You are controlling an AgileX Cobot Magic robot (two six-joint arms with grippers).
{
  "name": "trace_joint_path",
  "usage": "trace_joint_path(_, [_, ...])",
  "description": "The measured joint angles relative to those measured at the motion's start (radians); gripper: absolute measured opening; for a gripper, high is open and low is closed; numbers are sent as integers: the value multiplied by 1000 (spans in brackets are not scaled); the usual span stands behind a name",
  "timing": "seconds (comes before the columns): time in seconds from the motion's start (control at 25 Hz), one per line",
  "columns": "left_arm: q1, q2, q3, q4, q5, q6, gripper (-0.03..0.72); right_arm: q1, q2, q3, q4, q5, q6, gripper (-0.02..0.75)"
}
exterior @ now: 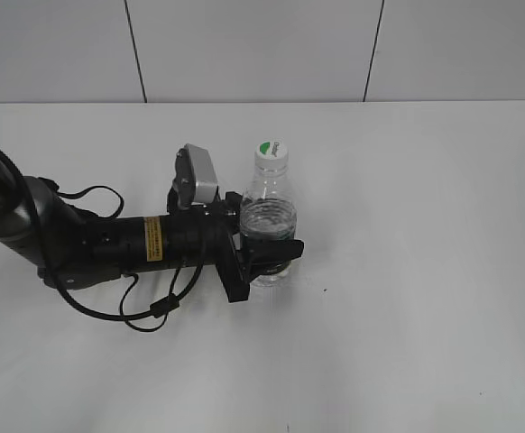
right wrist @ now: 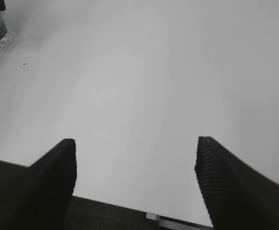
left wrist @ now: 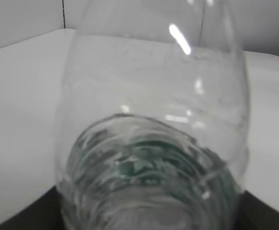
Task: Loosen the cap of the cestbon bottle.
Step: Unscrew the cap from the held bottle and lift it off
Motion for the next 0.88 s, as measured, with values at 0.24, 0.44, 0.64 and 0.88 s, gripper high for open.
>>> trace_joint_path(0.24, [0,0,0,-1,0,0,401,0,300,-229,43,39,14,589])
trace_joint_path(0.44, [-1,0,0,-9,0,0,401,0,543,-397,113,79,20,589])
trace_joint_path(0.64, [-1,0,0,-11,0,0,401,1,726,-525,139,121,95,589])
trace_joint_path(0.88, [-1,0,0,-12,0,0,401,1,950,-682,218,154,143,589])
